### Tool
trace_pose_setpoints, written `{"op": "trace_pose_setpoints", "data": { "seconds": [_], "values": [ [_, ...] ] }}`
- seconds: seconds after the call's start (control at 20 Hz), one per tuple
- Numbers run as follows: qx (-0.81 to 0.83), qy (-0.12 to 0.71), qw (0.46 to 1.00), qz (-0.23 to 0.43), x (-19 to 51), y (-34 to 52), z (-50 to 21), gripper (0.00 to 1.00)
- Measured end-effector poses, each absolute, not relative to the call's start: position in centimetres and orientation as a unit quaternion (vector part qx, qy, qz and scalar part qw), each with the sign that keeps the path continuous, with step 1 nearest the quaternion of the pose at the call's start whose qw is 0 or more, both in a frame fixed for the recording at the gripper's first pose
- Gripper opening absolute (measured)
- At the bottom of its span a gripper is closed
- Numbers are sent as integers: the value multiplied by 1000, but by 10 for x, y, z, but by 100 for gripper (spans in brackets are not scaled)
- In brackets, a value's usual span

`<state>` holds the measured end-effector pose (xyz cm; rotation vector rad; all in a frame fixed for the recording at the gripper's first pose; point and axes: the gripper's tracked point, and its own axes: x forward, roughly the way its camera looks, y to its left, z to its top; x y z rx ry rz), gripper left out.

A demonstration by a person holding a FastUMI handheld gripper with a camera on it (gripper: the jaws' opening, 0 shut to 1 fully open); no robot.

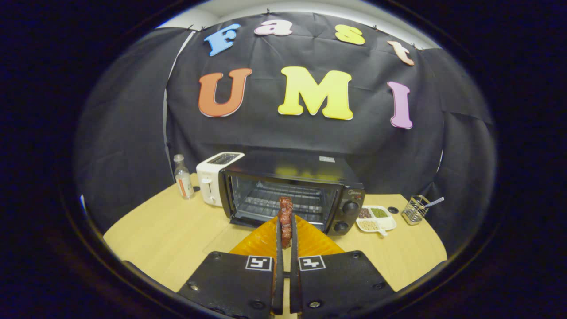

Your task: Open the toaster oven, put the food inside, and close the toaster oven door.

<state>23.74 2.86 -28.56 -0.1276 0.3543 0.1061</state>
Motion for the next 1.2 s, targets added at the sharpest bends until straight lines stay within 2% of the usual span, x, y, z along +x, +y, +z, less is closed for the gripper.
{"op": "trace_pose_setpoints", "data": {
  "seconds": [0.15, 0.55, 1.2],
  "values": [
    [-28, 160, 986, 35, 269, 35, -297, 9],
    [101, 202, 972, 62, 326, 57, -347, 9],
    [343, 216, 912, 64, 392, 31, -396, 10]
  ]
}}
